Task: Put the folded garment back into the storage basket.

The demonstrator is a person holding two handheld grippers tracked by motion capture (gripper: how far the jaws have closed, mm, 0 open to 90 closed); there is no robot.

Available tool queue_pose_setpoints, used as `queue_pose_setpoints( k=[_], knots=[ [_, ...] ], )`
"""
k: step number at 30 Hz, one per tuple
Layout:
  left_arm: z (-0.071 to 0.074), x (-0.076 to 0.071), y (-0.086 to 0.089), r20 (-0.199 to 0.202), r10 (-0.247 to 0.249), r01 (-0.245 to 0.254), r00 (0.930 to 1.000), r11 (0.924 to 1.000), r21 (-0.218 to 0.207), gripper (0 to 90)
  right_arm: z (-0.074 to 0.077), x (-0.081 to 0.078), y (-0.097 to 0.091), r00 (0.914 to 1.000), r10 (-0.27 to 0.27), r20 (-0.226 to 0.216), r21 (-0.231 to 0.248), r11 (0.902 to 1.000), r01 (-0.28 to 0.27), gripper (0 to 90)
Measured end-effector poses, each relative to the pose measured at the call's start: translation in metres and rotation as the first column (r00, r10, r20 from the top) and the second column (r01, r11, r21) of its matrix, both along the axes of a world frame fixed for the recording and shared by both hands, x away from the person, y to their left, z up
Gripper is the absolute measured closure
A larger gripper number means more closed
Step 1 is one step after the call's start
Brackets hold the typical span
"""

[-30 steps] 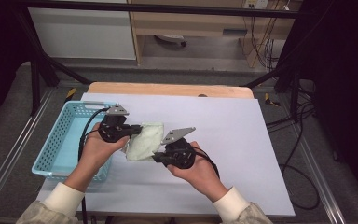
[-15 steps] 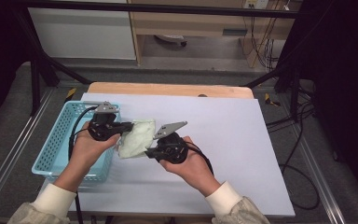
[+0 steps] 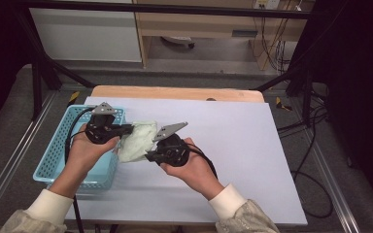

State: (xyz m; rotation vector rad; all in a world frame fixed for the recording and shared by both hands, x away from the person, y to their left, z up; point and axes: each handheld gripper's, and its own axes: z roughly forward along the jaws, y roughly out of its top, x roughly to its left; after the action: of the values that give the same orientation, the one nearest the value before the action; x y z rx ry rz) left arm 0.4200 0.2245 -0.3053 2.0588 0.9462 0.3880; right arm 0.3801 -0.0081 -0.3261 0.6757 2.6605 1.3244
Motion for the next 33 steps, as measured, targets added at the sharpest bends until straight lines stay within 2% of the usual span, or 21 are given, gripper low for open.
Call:
queue_pose_setpoints(
  k=[18,33],
  knots=[
    [0.007,0.0,0.022,0.005,0.026,-0.026,0.9996,0.9996,0.006,87.3,0.008,0.008,0.024,0.9993,0.036,0.012,-0.003,0.9994,-0.036,88.6],
    [0.01,0.001,0.039,0.012,0.044,-0.044,0.999,0.9988,0.02,87.3,0.006,0.014,0.043,0.9985,0.052,0.016,0.012,0.9986,-0.052,88.6]
  ],
)
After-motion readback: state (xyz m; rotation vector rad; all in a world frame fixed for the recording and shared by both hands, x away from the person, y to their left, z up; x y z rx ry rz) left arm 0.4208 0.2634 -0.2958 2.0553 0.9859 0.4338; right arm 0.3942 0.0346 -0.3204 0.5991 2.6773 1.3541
